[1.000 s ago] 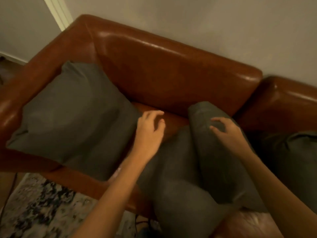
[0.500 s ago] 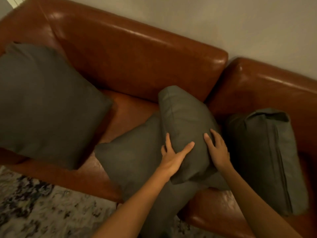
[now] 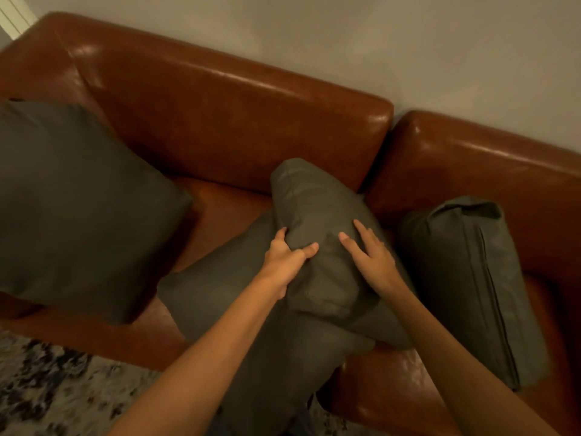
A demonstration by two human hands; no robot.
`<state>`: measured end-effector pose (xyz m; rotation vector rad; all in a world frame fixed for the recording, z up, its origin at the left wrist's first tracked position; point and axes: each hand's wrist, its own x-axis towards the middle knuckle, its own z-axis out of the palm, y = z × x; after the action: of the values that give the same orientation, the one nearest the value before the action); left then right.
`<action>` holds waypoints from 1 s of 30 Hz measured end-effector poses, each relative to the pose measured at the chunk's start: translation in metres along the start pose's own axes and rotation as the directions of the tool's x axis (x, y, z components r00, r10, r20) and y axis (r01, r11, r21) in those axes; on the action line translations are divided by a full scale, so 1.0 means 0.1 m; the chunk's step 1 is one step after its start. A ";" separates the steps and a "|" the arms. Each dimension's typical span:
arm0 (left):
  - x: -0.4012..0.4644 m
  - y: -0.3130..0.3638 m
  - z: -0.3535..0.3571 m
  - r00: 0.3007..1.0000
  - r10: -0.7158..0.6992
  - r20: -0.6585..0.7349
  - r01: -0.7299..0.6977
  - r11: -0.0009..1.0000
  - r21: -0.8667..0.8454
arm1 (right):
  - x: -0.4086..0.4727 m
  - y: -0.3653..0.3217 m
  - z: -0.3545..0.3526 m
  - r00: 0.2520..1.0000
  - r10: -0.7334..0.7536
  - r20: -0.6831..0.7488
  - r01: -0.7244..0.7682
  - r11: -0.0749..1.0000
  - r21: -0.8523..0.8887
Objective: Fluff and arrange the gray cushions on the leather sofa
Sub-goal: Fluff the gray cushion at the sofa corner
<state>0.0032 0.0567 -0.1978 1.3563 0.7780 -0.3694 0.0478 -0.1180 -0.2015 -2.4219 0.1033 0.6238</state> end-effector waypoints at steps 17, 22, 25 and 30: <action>0.16 1.25 -0.88 0.988 -0.091 0.122 0.107 0.986 -0.127 | -0.47 -0.88 -0.13 0.835 -0.550 -0.018 0.494 0.764 -0.415; 0.08 1.17 -1.05 0.958 -0.168 0.234 0.227 0.940 -0.255 | -0.19 -0.77 -0.04 0.821 -0.557 -0.126 0.486 0.798 -0.357; 0.08 1.06 -1.11 0.965 -0.100 0.244 0.161 0.956 -0.244 | -0.06 -0.89 -0.13 0.773 -0.614 -0.159 0.554 0.776 -0.301; 0.09 1.05 -1.00 0.973 0.153 0.174 -0.118 0.973 -0.197 | 0.27 -1.32 -0.52 0.777 -0.606 -0.171 0.569 0.792 -0.222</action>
<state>0.0497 0.1765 -0.1288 1.1729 0.5445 -0.3035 0.1218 -0.0409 -0.1039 -2.4737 -0.6197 0.0521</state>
